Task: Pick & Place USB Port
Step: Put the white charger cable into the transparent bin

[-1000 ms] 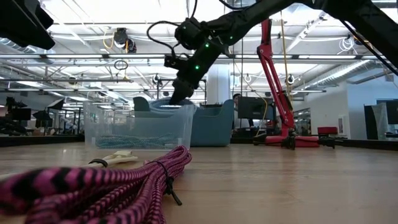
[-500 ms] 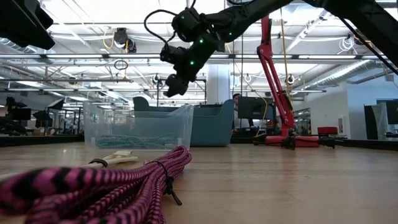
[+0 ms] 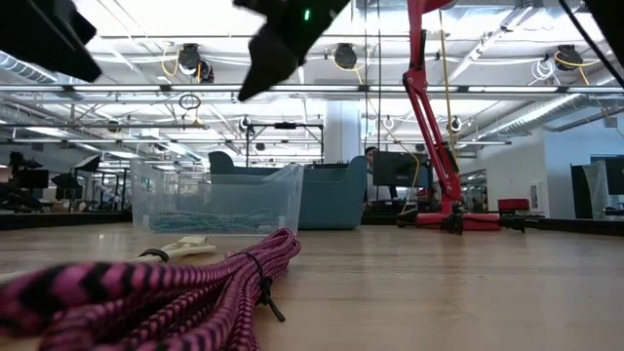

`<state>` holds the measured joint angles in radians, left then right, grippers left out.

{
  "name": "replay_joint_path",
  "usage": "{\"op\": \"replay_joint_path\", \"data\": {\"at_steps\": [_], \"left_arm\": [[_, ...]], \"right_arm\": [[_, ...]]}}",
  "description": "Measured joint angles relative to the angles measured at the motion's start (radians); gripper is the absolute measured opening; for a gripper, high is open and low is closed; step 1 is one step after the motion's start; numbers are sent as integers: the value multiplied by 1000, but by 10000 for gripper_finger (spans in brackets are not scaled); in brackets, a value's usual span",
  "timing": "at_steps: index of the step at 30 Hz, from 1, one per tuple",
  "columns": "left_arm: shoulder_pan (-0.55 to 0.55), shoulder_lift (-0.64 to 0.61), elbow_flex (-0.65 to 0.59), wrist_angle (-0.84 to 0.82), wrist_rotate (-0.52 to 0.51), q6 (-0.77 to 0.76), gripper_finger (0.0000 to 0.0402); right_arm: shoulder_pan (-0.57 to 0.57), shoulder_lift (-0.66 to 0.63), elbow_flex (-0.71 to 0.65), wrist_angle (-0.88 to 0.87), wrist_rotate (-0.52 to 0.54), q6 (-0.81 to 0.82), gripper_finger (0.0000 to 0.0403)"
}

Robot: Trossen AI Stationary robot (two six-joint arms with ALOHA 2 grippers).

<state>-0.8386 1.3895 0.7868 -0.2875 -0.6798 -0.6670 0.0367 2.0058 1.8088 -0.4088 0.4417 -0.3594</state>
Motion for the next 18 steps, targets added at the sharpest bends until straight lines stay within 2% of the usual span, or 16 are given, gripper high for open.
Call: {"op": "replay_joint_path", "data": {"at_steps": [9, 13, 18], "left_arm": [[100, 0, 0, 1, 96, 75, 133], [146, 0, 0, 0, 165, 111, 133], [195, -18, 3, -3, 288, 118, 133]], "right_arm": [[314, -20, 0, -145, 34, 176, 189], [431, -21, -41, -159, 147, 263, 187], [540, -19, -156, -162, 354, 400, 187]]}}
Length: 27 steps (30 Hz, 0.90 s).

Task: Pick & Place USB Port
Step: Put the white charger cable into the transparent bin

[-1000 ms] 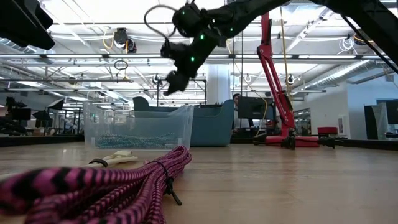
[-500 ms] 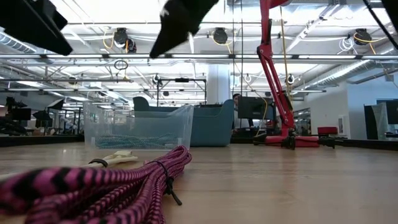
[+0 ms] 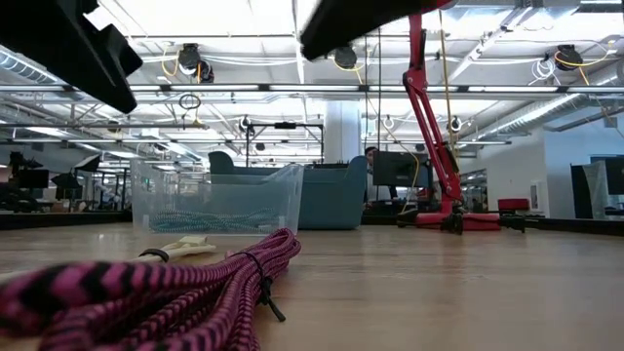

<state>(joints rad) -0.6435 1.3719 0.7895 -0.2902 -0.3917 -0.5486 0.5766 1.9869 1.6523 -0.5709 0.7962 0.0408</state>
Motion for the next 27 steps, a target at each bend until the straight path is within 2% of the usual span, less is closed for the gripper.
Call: {"op": "replay_joint_path", "data": {"at_steps": [3, 6, 11, 14, 18, 21, 27], "left_arm": [[26, -14, 11, -39, 106, -14, 133], [52, -14, 48, -162, 240, -98, 133], [42, -14, 67, -394, 404, -314, 133], [-6, -14, 67, -473, 482, -474, 133], [-103, -10, 67, -424, 531, -684, 133], [-166, 15, 67, -296, 521, -820, 133], [-216, 169, 77, -51, 503, -904, 133]], "right_arm": [[42, -2, -95, 79, 124, 64, 187], [57, 0, -199, 194, 197, 110, 184], [42, -1, -300, 349, 255, 178, 183], [28, -1, -328, 380, 265, 190, 182], [24, -1, -329, 375, 283, 213, 180], [25, -1, -329, 374, 327, 209, 180], [8, -1, -329, 373, 356, 183, 180]]}}
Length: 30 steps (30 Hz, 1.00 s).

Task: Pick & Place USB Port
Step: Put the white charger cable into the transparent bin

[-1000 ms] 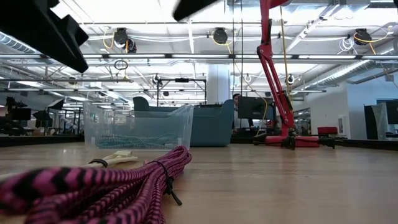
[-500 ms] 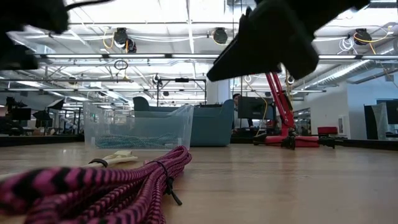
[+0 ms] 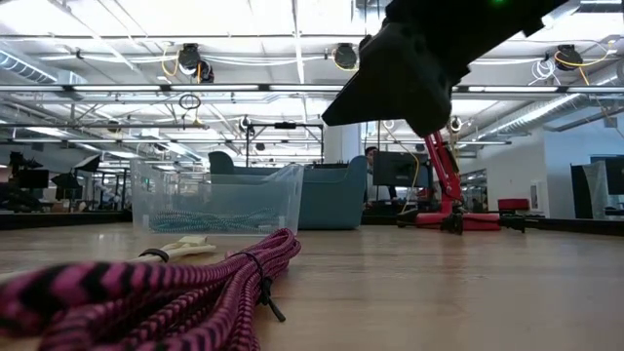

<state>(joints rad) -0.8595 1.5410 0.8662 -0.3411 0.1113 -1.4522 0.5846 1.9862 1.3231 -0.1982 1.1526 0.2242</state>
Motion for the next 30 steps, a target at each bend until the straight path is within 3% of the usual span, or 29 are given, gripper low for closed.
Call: {"op": "replay_joint_path", "data": {"at_steps": [6, 9, 15, 19, 30], "left_arm": [[38, 199, 167, -152, 83, 96, 134], [46, 270, 295, -342, 24, 135, 134], [52, 349, 505, -640, -98, 110, 134], [53, 365, 544, -686, -101, 43, 134], [6, 371, 528, -794, -22, -219, 134]], "right_arm": [[-16, 0, 0, 0, -2, 0, 177], [-16, 0, 0, 0, -13, 0, 177], [-13, 0, 0, -1, -140, -1, 176], [-13, 0, 0, -6, -212, -1, 172], [11, -1, -27, 1, -217, 0, 171]]}}
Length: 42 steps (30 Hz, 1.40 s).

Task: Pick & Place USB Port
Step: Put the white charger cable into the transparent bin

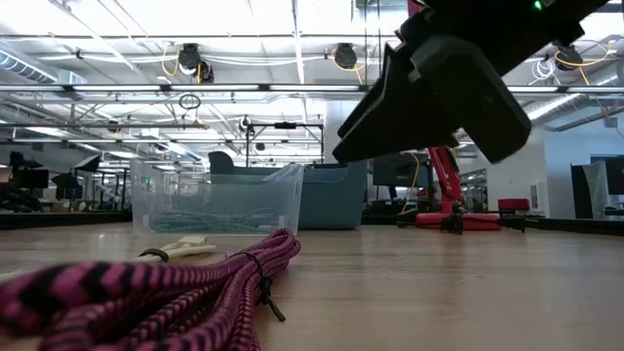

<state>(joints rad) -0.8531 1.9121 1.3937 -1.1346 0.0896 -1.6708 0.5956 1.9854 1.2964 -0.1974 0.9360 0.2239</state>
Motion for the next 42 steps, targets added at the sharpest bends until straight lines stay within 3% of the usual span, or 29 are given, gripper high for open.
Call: {"op": "replay_joint_path", "data": {"at_steps": [15, 28, 31, 34, 38, 42], "left_arm": [[-13, 3, 0, 36, -20, -33, 134], [-2, 115, 2, 77, 52, 66, 130], [5, 105, 1, 57, 44, 72, 96], [6, 74, 7, -20, 28, 90, 31], [13, 4, 11, -162, -64, 110, 16], [49, -97, 12, -332, -333, 150, 8]], "right_arm": [[10, 0, -14, 16, 0, 4, 168], [26, 0, -14, 15, -5, 40, 167], [30, 0, -14, 15, -5, 52, 167], [31, 0, -14, 14, -6, 53, 165], [31, 0, -14, 14, -25, 73, 165], [33, 0, -14, 14, -26, 85, 164]]}}
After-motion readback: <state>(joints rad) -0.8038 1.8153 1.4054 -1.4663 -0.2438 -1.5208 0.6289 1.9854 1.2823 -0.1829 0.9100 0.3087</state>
